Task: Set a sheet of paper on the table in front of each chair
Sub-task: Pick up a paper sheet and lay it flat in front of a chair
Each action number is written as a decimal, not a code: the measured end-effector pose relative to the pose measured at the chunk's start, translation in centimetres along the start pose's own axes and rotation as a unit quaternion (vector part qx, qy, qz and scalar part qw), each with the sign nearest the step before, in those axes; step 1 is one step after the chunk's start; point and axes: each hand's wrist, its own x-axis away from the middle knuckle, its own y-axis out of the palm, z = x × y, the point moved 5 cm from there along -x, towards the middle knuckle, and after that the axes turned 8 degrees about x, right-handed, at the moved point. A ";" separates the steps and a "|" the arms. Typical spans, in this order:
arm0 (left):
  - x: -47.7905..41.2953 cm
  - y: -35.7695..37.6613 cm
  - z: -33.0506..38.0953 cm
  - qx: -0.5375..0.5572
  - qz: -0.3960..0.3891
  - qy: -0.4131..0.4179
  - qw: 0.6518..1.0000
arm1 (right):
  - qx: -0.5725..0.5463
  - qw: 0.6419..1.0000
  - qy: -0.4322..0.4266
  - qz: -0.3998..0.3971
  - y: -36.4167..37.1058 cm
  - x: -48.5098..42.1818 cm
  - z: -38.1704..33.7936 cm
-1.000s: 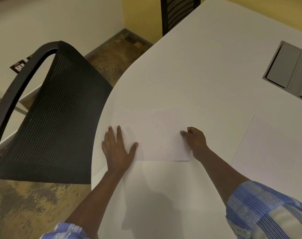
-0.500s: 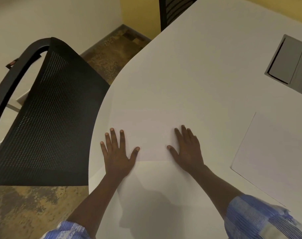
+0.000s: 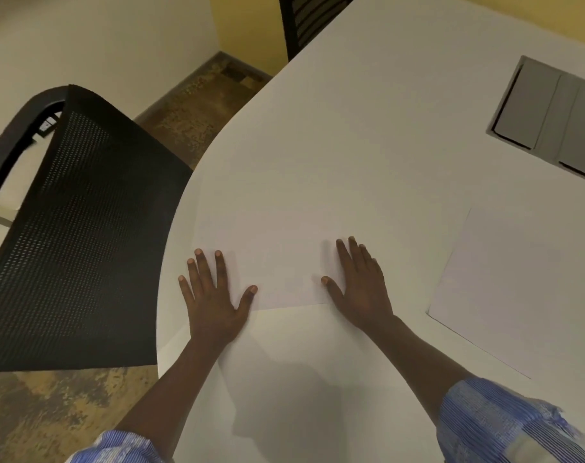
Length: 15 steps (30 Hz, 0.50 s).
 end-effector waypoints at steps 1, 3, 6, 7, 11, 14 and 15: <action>0.2 -0.1 0.7 0.004 0.004 0.013 1.000 | -0.007 1.000 0.011 0.010 -0.5 0.7 1.0; 1.0 0.0 3.3 0.022 0.003 0.044 0.999 | -0.018 0.999 0.041 0.026 -1.4 2.6 3.6; 3.0 1.4 9.3 0.047 -0.026 0.093 0.994 | -0.020 0.994 0.102 0.045 -2.5 6.4 8.8; 4.0 2.2 11.6 0.055 -0.040 0.113 0.991 | -0.019 0.991 0.125 0.051 -2.8 7.9 10.6; 8.9 6.0 20.8 0.090 -0.098 0.207 0.969 | -0.012 0.972 0.225 0.064 -3.6 14.0 17.4; 12.7 8.6 26.9 0.105 -0.131 0.270 0.948 | -0.002 0.960 0.274 0.063 -3.4 17.9 21.5; 13.8 9.3 28.7 0.106 -0.140 0.284 0.943 | 0.002 0.957 0.284 0.061 -3.2 19.0 22.6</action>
